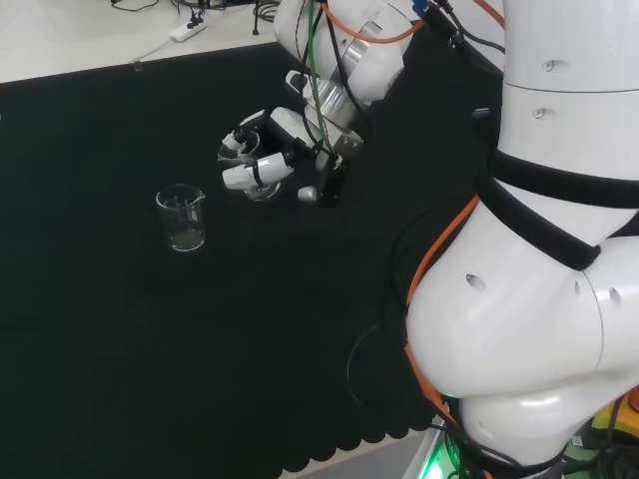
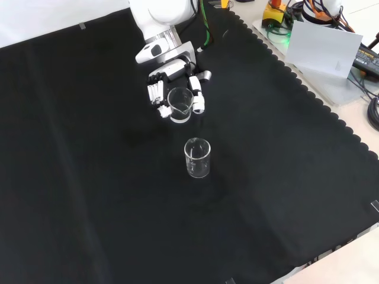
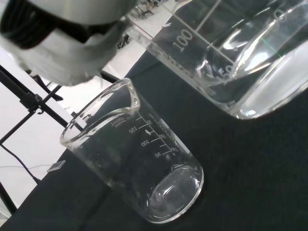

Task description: Pour the water from the handheld beaker into the one on the table.

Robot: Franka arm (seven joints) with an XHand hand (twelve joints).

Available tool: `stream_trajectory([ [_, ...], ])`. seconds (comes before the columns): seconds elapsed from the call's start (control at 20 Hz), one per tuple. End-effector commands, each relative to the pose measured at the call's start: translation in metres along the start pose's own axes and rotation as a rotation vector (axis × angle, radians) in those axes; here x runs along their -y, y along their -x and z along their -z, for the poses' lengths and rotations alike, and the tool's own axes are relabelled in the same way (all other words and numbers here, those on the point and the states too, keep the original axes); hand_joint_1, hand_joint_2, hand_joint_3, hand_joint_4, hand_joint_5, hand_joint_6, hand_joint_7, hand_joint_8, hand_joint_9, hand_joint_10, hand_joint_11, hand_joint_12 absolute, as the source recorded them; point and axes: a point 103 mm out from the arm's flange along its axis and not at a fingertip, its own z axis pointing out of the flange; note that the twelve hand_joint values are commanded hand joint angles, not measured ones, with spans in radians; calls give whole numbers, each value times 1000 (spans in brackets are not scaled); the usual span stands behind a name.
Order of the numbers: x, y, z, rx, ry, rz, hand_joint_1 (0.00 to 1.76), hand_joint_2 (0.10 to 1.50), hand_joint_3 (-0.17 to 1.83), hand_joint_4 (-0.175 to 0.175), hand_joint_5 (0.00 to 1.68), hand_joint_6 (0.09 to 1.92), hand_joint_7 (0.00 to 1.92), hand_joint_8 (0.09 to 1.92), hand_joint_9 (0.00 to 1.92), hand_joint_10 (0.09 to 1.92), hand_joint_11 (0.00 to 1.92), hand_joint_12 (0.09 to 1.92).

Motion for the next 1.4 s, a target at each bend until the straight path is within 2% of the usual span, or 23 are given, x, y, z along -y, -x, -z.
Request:
stream_trajectory([
  [0.05, -1, -5, 1, 18, -12, 7, 1152, 739, 393, 175, 1472, 186, 1757, 101, 1699, 131, 1296, 766],
  [0.45, -6, -14, 1, 86, -75, 17, 1152, 737, 397, 175, 1475, 182, 1758, 98, 1700, 128, 1297, 765],
  [0.6, -4, -15, 9, 136, -96, 14, 1153, 736, 399, 175, 1476, 180, 1758, 97, 1699, 127, 1297, 765],
  [0.85, -16, -31, 2, 227, -130, 5, 1154, 734, 401, 175, 1478, 178, 1759, 95, 1699, 125, 1298, 766],
  [1.0, -20, -38, 2, 296, -133, 3, 1157, 719, 426, 175, 1488, 163, 1763, 87, 1703, 118, 1300, 769],
  [1.4, -28, -46, 8, 416, -148, -21, 1158, 715, 434, 175, 1491, 159, 1765, 87, 1705, 116, 1305, 771],
])
